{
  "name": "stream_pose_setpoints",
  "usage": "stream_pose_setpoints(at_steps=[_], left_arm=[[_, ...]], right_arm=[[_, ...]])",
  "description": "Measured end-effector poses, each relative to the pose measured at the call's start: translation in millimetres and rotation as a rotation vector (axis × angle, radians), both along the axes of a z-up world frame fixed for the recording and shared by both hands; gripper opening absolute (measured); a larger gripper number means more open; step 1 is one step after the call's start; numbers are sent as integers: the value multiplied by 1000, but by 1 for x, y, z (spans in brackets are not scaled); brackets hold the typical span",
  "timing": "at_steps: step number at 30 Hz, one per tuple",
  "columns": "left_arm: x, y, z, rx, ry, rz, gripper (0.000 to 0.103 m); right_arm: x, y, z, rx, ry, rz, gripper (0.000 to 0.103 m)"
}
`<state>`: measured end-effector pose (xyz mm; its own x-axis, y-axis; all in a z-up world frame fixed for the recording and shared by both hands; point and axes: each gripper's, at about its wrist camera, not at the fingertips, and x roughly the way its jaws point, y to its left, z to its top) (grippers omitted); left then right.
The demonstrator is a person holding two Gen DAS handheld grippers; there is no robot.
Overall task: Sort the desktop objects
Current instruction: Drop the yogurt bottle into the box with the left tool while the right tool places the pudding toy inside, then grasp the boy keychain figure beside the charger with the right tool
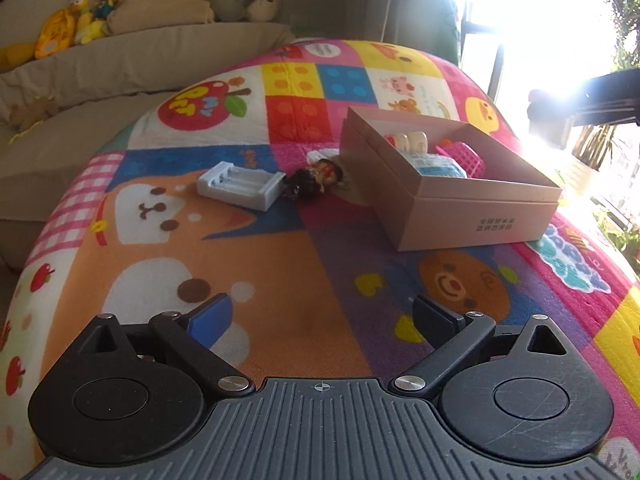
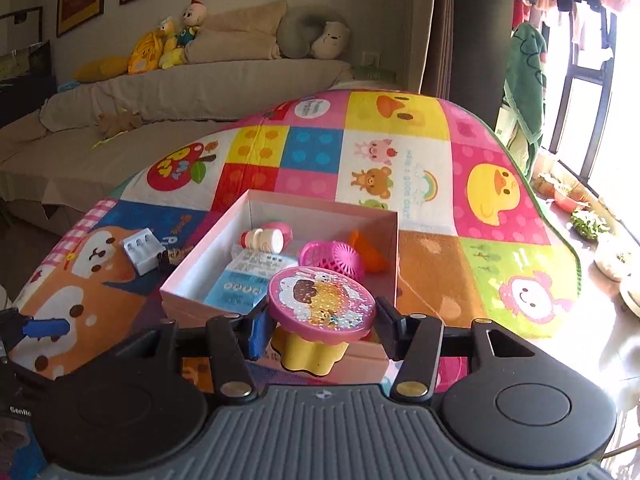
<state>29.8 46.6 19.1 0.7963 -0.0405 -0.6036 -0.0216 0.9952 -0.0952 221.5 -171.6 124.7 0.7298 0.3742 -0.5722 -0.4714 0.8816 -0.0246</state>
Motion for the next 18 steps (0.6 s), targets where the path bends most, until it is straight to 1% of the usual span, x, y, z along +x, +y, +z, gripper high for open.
stream_pose_setpoints(at_steps=[4,5,6,7,10,13,15,18], left_arm=[[-4,9,0,8,-14,22,100],[-5,13,1,10,-19,32,100],[-6,17,1,13,-26,43,100],[-7,21,2,18,-32,56,100],[-6,34,0,36,-38,105,101],[-2,47,-2,26,-28,156,101],[-2,51,-4,4,-24,161,101],[-3,49,-5,4,-33,149,102]], right_arm=[[60,25,15,73,-4,-43,53],[70,28,17,88,-7,-62,55],[81,32,17,106,-7,-88,60],[86,35,18,121,3,-98,61],[81,52,14,149,40,-35,61],[61,86,6,96,45,64,61],[51,114,-2,49,69,134,60],[49,159,-17,-19,132,207,46]])
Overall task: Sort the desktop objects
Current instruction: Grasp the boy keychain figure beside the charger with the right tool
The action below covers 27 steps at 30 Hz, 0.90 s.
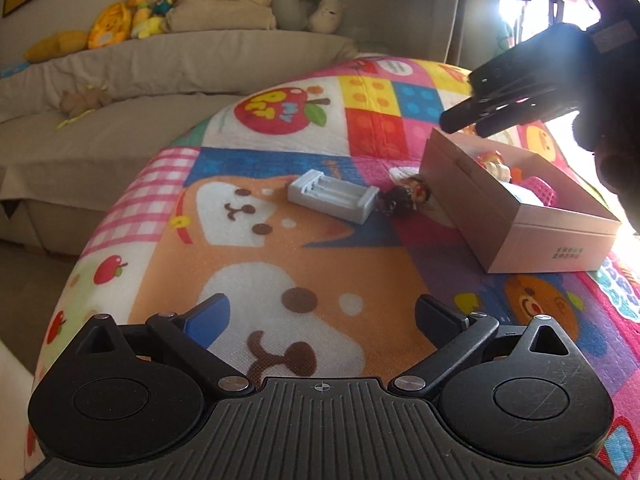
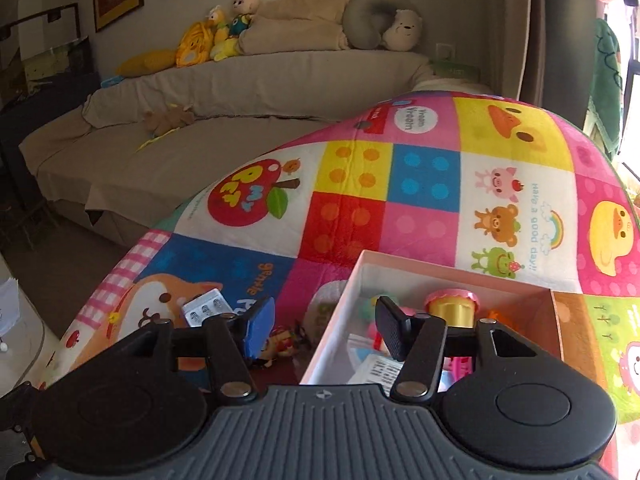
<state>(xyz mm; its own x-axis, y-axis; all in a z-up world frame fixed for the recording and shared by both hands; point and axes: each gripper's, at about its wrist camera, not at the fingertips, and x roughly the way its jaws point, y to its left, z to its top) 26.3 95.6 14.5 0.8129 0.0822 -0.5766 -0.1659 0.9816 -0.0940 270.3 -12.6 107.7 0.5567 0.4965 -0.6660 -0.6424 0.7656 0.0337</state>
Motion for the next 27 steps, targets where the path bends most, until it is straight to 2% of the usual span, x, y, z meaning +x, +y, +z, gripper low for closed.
stream_pose_setpoints(at_steps=[2,7,9,13,18,21,23,25,27], left_arm=[[-1,-3,-1,6,-4,-8,102],[-2,1,-2,-22,-20,-4,103],[-2,4,-2,-42,-20,3,103],[-4,7,-2,-66,-27,4,103],[-6,8,-1,-73,-42,4,103],[-8,8,0,-76,-47,6,103],[-9,8,0,-79,-53,5,103],[-10,7,1,-75,-55,2,103],[-11,5,2,-65,-56,-6,103]], right_arm=[[7,27,-11,-31,57,6,41],[40,65,-37,-20,272,-76,43],[39,75,-44,-65,252,-103,45],[37,84,-55,-119,222,-141,75],[36,101,-63,-197,186,-148,82],[34,113,-72,-261,144,-132,83],[30,115,-74,-279,105,-108,79],[24,116,-72,-291,78,-74,68],[16,114,-71,-300,64,-39,63]])
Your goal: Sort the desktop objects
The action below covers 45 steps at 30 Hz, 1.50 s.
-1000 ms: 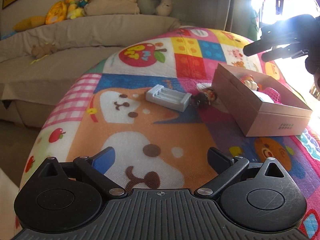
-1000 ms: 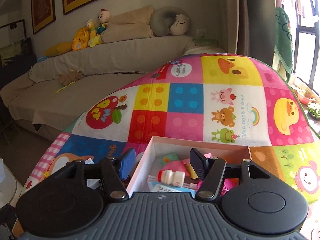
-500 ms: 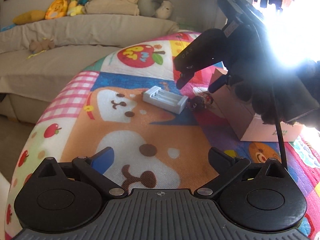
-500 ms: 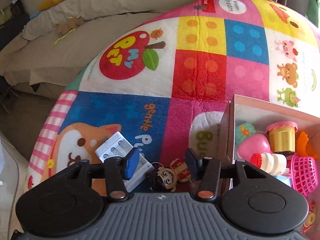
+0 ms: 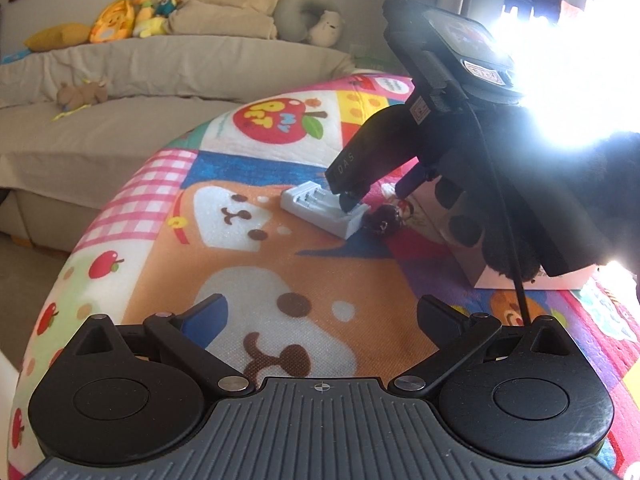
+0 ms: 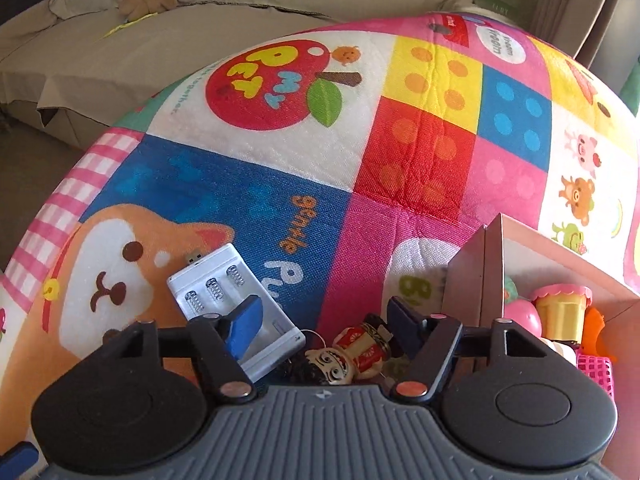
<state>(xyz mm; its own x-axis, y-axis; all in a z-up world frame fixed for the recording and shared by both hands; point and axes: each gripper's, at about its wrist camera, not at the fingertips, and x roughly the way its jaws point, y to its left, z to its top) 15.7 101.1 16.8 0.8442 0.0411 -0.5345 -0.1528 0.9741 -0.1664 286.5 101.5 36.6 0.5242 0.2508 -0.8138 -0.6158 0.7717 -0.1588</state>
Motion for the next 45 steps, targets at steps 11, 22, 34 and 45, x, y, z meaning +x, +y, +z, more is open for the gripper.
stream_pose_setpoints(at_steps=[11,22,34,45], left_arm=[[-34,1,6,75,68,-116,103],[-46,-29,0,103,161,-201,103],[-25,-60,1,140,193,-229,103],[-10,-61,-1,164,189,-193,103]], right_arm=[[-77,-41,9,52,30,230,47],[-136,-124,4,141,128,280,46],[-140,-213,-7,123,-70,91,75],[-153,-255,-7,205,-188,-4,91]])
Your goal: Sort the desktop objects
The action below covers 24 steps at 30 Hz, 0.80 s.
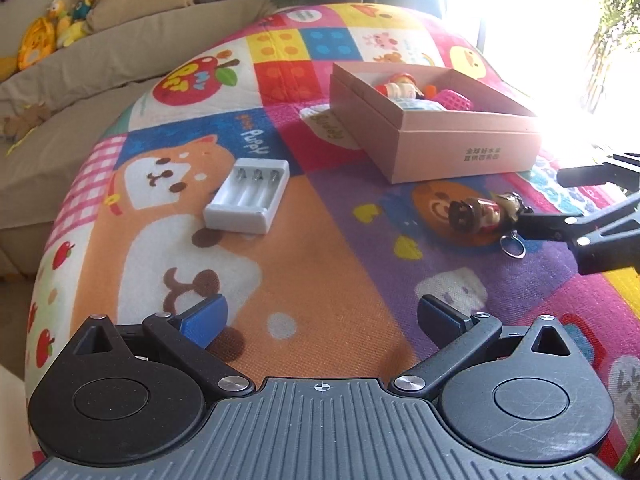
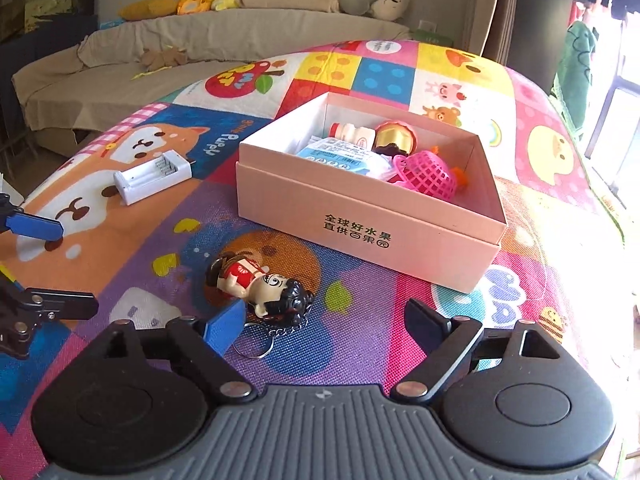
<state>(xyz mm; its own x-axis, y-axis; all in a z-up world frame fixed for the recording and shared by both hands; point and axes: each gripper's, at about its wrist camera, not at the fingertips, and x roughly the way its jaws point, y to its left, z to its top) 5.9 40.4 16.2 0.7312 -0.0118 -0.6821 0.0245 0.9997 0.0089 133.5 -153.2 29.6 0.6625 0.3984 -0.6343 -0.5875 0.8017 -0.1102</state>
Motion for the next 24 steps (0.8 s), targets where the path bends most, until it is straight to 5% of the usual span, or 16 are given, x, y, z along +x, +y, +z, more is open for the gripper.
stream_pose_setpoints(at_steps=[7,16,21,24], left_arm=[[64,13,7,63,-77,129,103],[110,19,-8,60,-26,182,103],[109,25,-6,24,-33,174,83],[104,20,-3,32,-41,146,62]], right_arm=[[-5,-7,-5,40,-2,-25,98],[5,-18,-18,103,69,-102,103],[8,-17,-20,96,83,-103,103],[10,-16,-21,93,93,-106,103]])
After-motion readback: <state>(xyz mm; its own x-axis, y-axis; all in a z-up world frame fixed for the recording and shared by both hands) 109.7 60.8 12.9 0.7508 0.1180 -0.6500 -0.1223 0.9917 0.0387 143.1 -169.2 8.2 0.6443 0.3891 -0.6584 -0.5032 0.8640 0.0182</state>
